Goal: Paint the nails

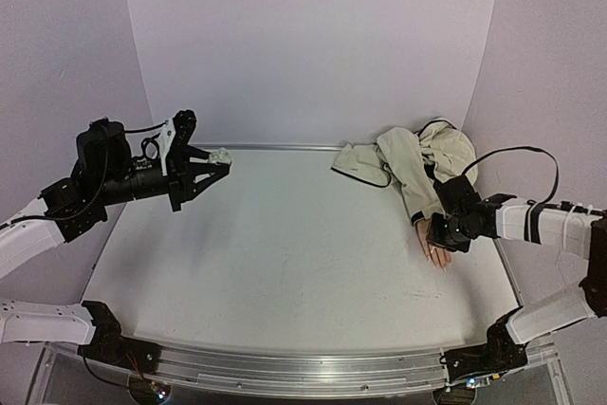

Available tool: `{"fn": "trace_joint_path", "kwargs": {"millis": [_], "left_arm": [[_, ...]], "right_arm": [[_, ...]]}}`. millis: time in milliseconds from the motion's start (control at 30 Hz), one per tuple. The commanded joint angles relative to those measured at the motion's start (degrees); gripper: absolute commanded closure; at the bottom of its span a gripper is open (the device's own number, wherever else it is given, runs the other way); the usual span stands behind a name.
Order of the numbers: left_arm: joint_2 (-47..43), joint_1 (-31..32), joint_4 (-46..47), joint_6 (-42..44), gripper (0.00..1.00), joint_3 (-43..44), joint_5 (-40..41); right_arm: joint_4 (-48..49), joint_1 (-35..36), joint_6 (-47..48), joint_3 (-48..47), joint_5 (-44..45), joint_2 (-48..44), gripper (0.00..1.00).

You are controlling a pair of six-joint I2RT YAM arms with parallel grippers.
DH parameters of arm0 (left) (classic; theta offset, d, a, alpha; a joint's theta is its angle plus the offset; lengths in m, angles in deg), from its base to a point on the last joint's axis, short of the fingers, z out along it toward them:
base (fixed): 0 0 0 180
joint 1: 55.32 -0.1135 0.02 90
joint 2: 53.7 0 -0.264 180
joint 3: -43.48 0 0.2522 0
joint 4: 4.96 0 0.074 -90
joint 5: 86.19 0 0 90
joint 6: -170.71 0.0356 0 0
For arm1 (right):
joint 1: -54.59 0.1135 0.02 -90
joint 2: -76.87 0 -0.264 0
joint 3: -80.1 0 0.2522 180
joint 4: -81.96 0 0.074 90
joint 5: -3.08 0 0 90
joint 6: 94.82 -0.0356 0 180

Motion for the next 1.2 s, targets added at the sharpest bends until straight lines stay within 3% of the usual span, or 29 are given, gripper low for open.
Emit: {"fn": "trace_joint_path", "kwargs": {"millis": [0,167,400,600,800,1167], "left_arm": [[-0.69,-0.2,0.78,0.13,1.0,0.43,-0.33],[-0.06,-0.2,0.78,0.16,1.0,0.5,-0.57],[2.13,-0.2,0.78,-1.04,1.0,2.34,-4.04],[4.03,-0.11,0.78,-3.26,1.0,5.19,-7.7],[5.38,-0.1,0.78,0.18,1.0,5.51,-10.25],[6.03,-0.11,3.51,5.02,1.0,0.93,-10.47]], "right_arm": [[-4.36,-0.2,-0.99,-0.35,-1.01,-4.82,1.0],[-1.95,-0.19,2.34,-2.63,-7.0,-11.13,1.0],[14.9,-0.24,9.38,-4.5,-23.94,-19.54,1.0],[23.22,-0.17,11.41,-11.11,-37.89,-16.41,1.0],[28.4,0.86,9.96,-17.34,-48.45,-12.53,1.0],[30.24,14.32,10.21,-27.63,-50.21,-3.68,1.0]]}}
